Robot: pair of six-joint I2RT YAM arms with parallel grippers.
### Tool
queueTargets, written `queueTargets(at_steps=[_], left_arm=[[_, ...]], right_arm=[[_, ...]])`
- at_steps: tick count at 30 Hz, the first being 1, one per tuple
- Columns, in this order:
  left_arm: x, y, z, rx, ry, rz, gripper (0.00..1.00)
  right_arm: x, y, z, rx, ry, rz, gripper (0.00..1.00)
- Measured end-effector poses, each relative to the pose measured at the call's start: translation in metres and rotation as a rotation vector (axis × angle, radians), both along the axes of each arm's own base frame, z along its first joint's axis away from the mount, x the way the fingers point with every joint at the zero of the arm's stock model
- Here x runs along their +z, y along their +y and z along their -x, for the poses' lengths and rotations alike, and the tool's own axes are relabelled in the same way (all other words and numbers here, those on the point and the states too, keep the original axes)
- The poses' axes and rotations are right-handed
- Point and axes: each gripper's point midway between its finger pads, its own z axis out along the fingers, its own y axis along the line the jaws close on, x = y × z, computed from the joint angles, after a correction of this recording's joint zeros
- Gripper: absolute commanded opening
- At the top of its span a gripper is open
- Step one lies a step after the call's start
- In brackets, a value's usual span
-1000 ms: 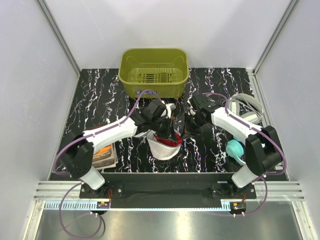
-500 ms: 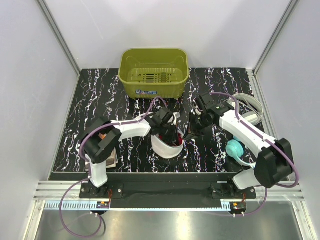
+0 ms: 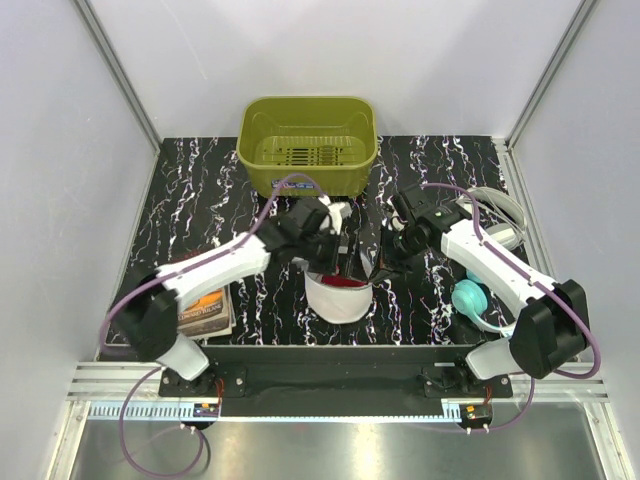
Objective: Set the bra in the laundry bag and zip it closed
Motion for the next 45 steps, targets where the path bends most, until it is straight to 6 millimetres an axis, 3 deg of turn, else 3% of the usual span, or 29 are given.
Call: queueTargets(at_steps=[4,6,8,12,17,22,26,31,32,35,36,38,45], left_arm=[[0.066,0.016,-0.007,0.058,-0.109,0.086,0.97],[0.085,0.036,-0.018,0.150,-0.119,0.113,0.94],[0.090,0.063,-0.034,0.278,-0.108,0.124,0.94],[0.064,0.110,-0.056,0.531,-0.028,0.067,0.91],[0.010,0.140,-0.054,0.762,0.152,-0.052,0.87],[-0.028,0.153,-0.061,0.927,0.261,-0.122,0.78],[-0.061,0.160,-0.061,1.039,0.326,-0.097,0.59],[-0.107,0.169,-0.057,1.162,0.407,-0.074,0.52],[-0.109,0.167,-0.059,1.177,0.420,-0.050,0.50],[-0.106,0.163,-0.075,1.202,0.392,0.010,0.31],[-0.108,0.163,-0.081,1.211,0.376,0.020,0.17],[-0.113,0.164,-0.089,1.217,0.348,0.022,0.02],[-0.105,0.168,-0.106,1.162,0.182,-0.012,0.00]], right_arm=[[0.000,-0.001,0.000,0.022,-0.014,0.006,0.00],[0.001,-0.002,0.000,0.034,-0.020,0.008,0.00],[0.002,-0.002,0.000,0.049,-0.029,0.009,0.00],[0.003,-0.003,-0.002,0.072,-0.050,0.014,0.00],[0.002,-0.005,-0.002,0.087,-0.062,0.022,0.00],[0.002,-0.005,-0.002,0.093,-0.065,0.022,0.00],[0.002,-0.005,-0.002,0.093,-0.065,0.022,0.00],[0.002,-0.005,-0.002,0.093,-0.065,0.022,0.00],[0.002,-0.005,-0.002,0.093,-0.065,0.022,0.00],[0.002,-0.005,-0.002,0.093,-0.065,0.022,0.00],[0.002,-0.005,-0.002,0.093,-0.065,0.022,0.00],[0.002,-0.005,-0.002,0.093,-0.065,0.021,0.00],[0.001,-0.005,-0.002,0.096,-0.067,0.023,0.00]])
